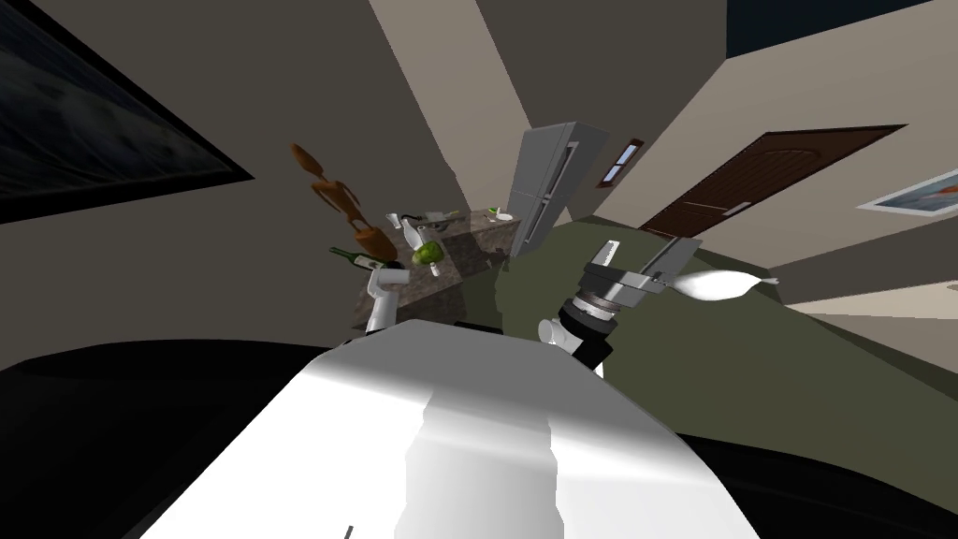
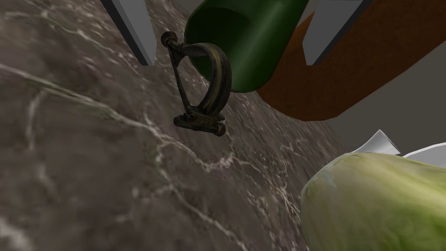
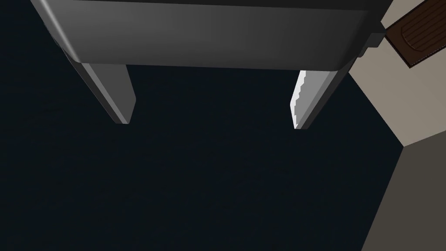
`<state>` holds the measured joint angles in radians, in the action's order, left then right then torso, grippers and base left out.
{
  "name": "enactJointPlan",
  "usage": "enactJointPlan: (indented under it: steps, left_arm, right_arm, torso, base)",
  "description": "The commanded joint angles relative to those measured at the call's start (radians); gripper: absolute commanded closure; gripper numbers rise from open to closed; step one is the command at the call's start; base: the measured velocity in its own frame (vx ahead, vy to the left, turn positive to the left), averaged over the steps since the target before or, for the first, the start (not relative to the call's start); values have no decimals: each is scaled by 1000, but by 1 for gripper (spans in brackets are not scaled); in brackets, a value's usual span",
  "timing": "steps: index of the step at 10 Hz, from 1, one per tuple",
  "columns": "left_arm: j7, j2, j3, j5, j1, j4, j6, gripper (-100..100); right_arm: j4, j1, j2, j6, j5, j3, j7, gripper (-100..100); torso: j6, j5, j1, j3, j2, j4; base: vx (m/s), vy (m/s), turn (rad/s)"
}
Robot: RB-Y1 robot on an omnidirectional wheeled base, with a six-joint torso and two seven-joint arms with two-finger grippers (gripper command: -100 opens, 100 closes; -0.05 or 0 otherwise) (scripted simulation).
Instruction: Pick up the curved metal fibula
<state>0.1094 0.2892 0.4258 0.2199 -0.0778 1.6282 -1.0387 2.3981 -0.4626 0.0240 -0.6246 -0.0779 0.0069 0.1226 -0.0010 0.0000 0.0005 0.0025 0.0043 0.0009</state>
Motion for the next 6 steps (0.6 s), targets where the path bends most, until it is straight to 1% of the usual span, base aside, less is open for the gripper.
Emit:
enactJointPlan:
  steps: [1, 4, 5, 6]
  left_arm:
    - [14, 13, 13, 12, -30, -50, 15, -100]
    - [38, 36, 38, 32, -80, -142, 44, -100]
    - [38, 36, 38, 32, -80, -151, 44, -100]
    - [46, 44, 47, 39, -96, -183, 53, -100]
  right_arm:
    - [0, 0, 0, 0, 0, 0, 0, 0]
    - [0, 0, 0, 0, 0, 0, 0, 0]
    - [0, 0, 0, 0, 0, 0, 0, 0]
    - [0, 0, 0, 0, 0, 0, 0, 0]
  torso:
    - [0, 0, 0, 0, 0, 0]
    - [0, 0, 1, 0, 0, 0]
    - [0, 0, 1, 0, 1, 0]
    - [-1, 0, 0, 0, 0, 0]
  base:
    - [-75, 6, -134]
    - [-71, 14, -129]
    - [-51, 1, -42]
    - [-42, -5, -81]
